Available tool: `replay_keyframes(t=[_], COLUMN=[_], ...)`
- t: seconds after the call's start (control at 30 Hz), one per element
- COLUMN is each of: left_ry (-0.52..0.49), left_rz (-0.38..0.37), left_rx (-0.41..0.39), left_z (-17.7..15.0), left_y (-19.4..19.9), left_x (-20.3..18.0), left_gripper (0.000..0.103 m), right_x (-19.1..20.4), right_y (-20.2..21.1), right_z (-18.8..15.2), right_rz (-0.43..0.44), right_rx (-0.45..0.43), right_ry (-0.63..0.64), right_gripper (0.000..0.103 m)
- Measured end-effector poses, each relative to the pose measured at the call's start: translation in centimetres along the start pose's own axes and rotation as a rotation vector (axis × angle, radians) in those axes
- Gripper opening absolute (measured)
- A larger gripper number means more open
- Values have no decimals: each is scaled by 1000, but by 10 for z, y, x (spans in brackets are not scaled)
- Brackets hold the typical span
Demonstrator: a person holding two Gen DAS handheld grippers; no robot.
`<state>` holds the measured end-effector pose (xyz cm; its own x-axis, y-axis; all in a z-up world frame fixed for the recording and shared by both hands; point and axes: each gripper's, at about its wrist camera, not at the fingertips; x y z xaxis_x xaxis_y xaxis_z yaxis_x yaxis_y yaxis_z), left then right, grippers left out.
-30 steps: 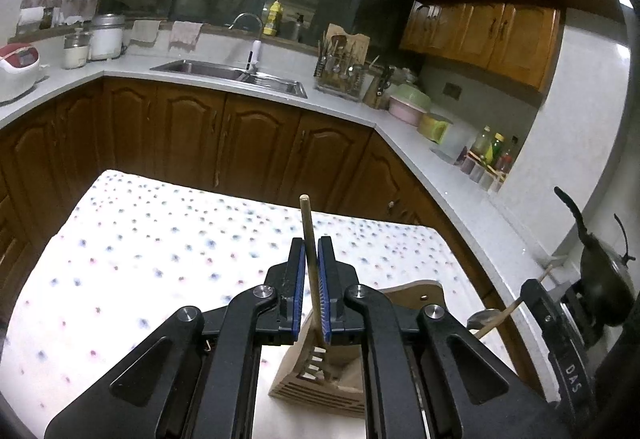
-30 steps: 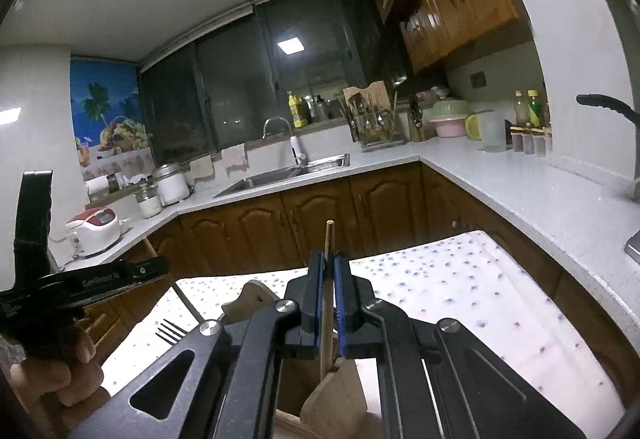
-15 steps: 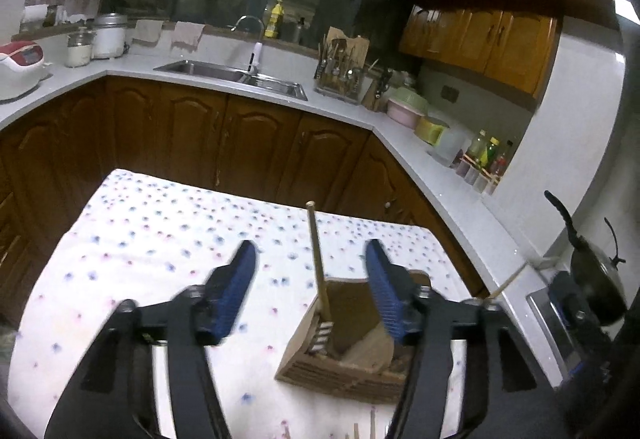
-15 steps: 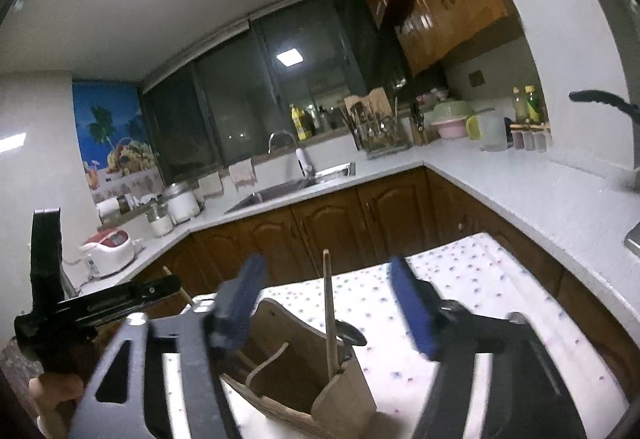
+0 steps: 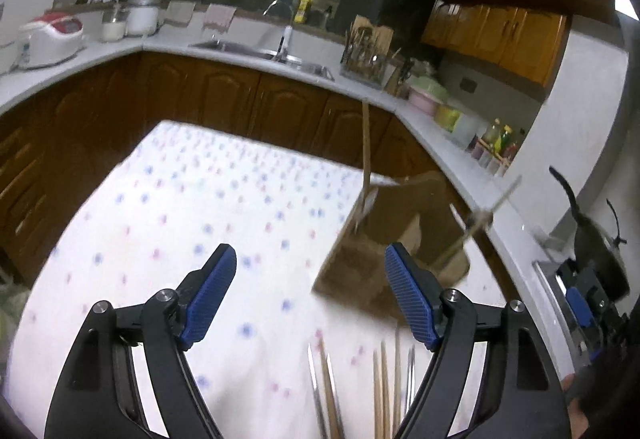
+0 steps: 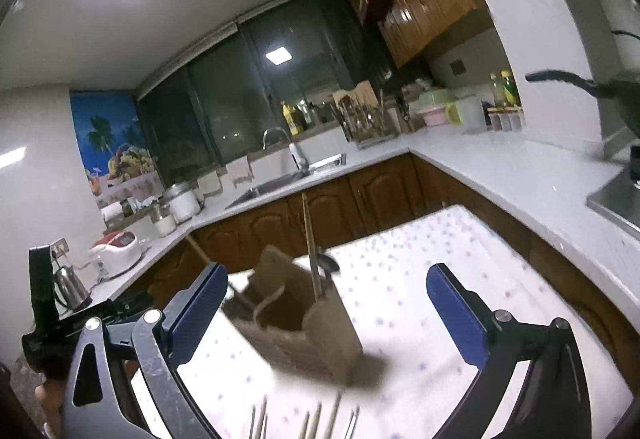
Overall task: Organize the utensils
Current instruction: 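Move both open tools back down to the remaining utensils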
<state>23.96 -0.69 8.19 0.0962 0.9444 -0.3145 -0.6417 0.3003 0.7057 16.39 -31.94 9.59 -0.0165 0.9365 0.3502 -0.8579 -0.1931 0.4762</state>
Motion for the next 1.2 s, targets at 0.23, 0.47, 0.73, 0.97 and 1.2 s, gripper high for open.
replay_keyframes(t=[0.23, 0.47, 0.73, 0.97, 1.2], left_ry=[33, 63, 55, 62, 44], left_rz=[10, 25, 39, 45, 60], left_rx=[84, 154, 197, 222, 251], left_z=[-48, -78, -94, -100, -100], left_y=[-3, -11, -15, -22, -33], left_x=[16, 28, 30, 34, 29], left_gripper=[78, 78, 78, 78, 78], right_x=[-17, -25, -22, -20, -17], right_y=[9, 15, 10, 2, -11], right_z=[-40, -71, -97, -103, -106], right_rz=[-16, -31, -35, -39, -39], right_rx=[93, 165, 236, 269, 303], right_ry=[-49, -61, -63, -51, -36], right_gripper=[101, 101, 101, 101, 100])
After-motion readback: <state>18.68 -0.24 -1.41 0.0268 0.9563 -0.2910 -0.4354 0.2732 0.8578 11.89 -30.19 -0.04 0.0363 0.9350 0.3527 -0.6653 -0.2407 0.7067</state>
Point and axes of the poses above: each gripper's, at about its wrist camera, not at the fingertips, and y roughly against the way its jaws point, x to its left, z to its top, and after that the axes turned 13 degrees about x, right-handed
